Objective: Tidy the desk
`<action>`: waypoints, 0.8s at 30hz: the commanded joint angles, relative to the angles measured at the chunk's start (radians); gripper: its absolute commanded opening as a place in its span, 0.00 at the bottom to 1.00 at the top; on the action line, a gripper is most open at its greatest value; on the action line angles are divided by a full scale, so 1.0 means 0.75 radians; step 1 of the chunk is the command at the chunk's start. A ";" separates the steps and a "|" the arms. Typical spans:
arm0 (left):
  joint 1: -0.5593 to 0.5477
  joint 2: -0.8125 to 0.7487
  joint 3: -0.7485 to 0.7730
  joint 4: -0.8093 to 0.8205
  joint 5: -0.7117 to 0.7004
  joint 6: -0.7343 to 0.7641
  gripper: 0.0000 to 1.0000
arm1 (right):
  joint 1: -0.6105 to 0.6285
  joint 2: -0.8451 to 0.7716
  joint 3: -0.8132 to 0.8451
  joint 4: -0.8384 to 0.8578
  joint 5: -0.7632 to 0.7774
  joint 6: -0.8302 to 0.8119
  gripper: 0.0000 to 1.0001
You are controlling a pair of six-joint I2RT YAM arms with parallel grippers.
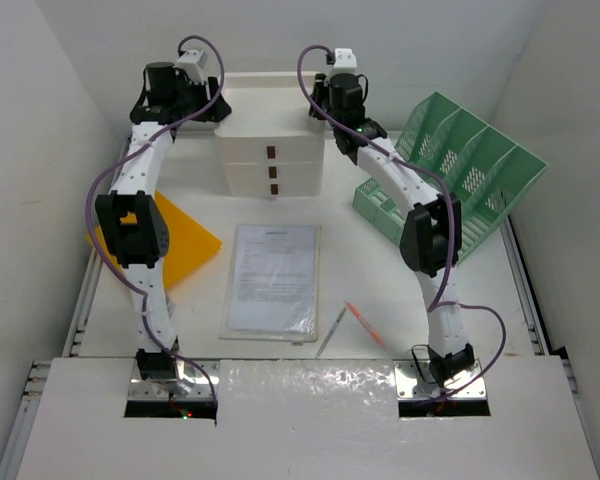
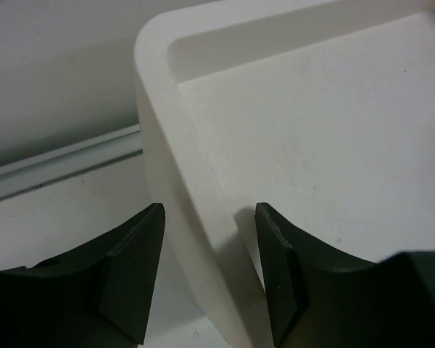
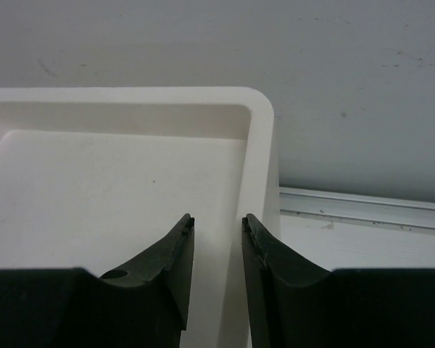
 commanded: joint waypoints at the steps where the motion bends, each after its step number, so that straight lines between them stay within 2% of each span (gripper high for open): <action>1: -0.018 0.007 -0.008 -0.025 -0.123 0.037 0.49 | -0.002 0.077 -0.067 -0.190 -0.002 0.014 0.32; 4: -0.055 -0.001 -0.063 -0.037 -0.094 0.049 0.32 | 0.008 0.069 -0.086 -0.202 -0.015 0.027 0.36; 5: -0.065 -0.015 -0.093 -0.039 -0.080 0.049 0.28 | 0.010 0.064 -0.094 -0.213 -0.004 0.029 0.41; 7: -0.073 -0.028 -0.120 -0.043 -0.078 0.051 0.12 | 0.016 0.056 -0.096 -0.233 0.024 0.025 0.44; 8: -0.075 -0.038 -0.139 -0.047 -0.074 0.047 0.00 | 0.017 0.038 -0.102 -0.247 0.055 0.019 0.44; 18: -0.075 -0.199 -0.321 -0.045 -0.045 0.010 0.00 | 0.035 -0.179 -0.249 -0.251 0.337 -0.123 0.44; 22: -0.075 -0.255 -0.368 -0.021 -0.008 -0.004 0.00 | 0.037 -0.110 -0.196 -0.274 0.203 -0.149 0.44; 23: -0.075 -0.259 -0.370 -0.025 -0.004 -0.008 0.00 | 0.037 -0.079 -0.162 -0.298 0.166 -0.151 0.41; 24: -0.075 -0.265 -0.376 -0.025 0.002 -0.008 0.00 | 0.035 -0.044 -0.089 -0.317 0.123 -0.149 0.32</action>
